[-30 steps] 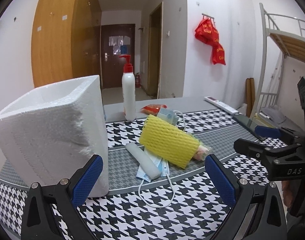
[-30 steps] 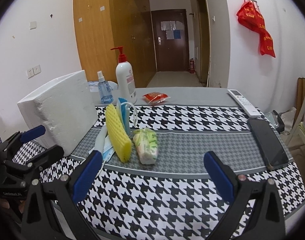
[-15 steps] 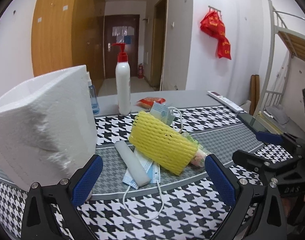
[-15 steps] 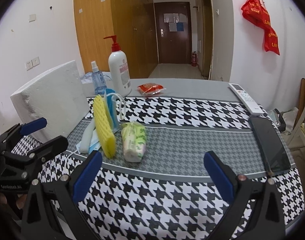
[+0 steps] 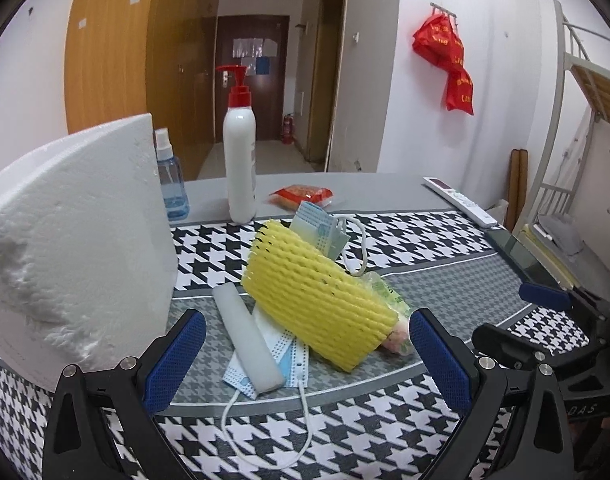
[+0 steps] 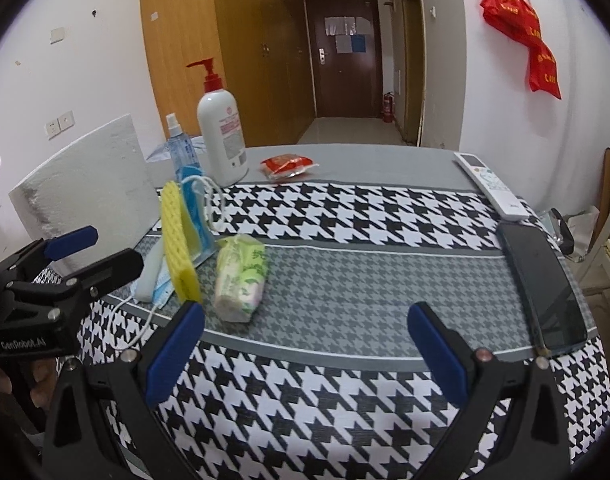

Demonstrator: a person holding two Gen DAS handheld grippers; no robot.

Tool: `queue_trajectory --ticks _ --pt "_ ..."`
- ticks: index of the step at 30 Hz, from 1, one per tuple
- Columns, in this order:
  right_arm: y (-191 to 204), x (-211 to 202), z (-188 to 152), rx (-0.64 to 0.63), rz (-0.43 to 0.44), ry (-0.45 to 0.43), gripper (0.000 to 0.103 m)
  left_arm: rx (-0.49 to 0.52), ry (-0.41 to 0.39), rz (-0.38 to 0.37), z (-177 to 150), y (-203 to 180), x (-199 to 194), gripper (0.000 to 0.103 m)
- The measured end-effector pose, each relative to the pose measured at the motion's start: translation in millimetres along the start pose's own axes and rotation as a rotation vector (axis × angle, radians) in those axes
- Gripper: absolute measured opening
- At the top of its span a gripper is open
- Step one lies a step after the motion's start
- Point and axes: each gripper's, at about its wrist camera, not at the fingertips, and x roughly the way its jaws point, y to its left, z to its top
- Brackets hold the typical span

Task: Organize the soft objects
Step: 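Move both tools toward the yellow foam net and the wrapped tissue pack, then close left gripper on the yellow foam net while right gripper closes on the tissue pack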

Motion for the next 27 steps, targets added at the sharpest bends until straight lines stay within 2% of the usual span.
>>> queue_trajectory --ticks 3,12,16,21,24,27 --pt "-5 0 -2 -0.004 -0.009 0.002 0.103 -0.001 0.028 -0.011 2 -3 10 0.102" --pt "-16 -2 -3 0.012 -0.037 0.007 0.103 -0.026 0.043 -0.016 8 -9 23 0.102" --pt "-15 -2 -2 0.000 -0.042 0.012 0.103 -0.059 0.062 -0.018 8 -4 29 0.091" --pt "-15 0 0 -0.009 -0.043 0.017 0.103 -0.061 0.098 0.004 7 -3 38 0.083" --pt "-13 5 2 -0.010 -0.034 0.027 0.103 -0.057 0.116 0.000 5 -1 41 0.073" --pt "-8 11 4 -0.018 -0.024 0.036 0.103 -0.048 0.136 -0.011 4 -1 44 0.056"
